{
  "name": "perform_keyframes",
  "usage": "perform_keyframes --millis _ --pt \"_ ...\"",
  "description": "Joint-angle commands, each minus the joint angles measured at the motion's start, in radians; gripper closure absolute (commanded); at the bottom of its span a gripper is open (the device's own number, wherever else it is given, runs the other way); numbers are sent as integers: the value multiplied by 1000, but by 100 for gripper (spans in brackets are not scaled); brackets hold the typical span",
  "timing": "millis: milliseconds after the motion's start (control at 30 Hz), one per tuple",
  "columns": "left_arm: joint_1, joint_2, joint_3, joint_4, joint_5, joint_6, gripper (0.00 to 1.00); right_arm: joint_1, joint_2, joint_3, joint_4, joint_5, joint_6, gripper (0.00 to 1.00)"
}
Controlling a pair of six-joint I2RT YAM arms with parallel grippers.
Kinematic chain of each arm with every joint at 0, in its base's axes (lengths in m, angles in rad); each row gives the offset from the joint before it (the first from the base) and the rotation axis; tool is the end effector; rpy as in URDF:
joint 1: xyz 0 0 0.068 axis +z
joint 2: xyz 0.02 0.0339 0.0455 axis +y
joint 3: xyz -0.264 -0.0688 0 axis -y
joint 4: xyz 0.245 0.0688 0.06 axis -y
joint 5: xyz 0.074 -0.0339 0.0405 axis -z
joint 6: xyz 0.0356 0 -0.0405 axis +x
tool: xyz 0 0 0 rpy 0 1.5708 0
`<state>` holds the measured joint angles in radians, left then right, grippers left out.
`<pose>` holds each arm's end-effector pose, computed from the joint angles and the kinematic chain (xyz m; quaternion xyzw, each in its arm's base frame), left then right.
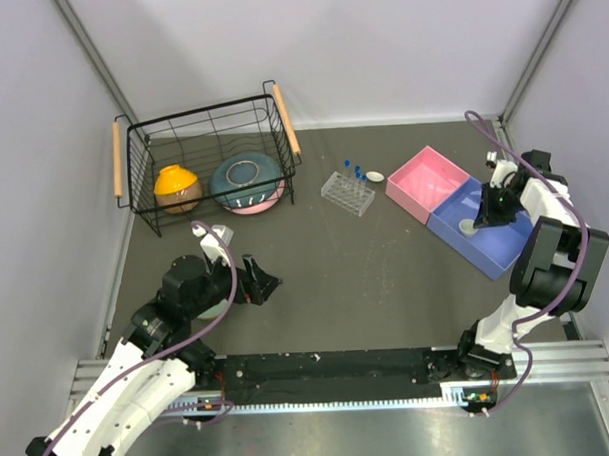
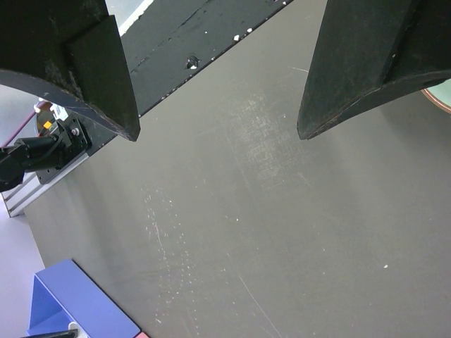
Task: Organize the chemistry lab equipment
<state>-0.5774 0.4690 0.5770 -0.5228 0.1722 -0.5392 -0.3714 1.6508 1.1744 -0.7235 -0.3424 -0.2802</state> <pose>0.0984 -0.0714 0.2749 0.0629 0.8334 -0.3494 0.4235 0.3075 -0.1069 0.2174 0.0128 0.9689 0.1005 0.2257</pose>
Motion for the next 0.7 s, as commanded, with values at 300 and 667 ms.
perform_keyframes --millis 300,667 --pt "4 -26 3 46 16 13 1 -11 -29 27 26 -6 -17 75" --pt "4 -39 4 41 23 13 1 -11 -111 74 -14 13 -37 72"
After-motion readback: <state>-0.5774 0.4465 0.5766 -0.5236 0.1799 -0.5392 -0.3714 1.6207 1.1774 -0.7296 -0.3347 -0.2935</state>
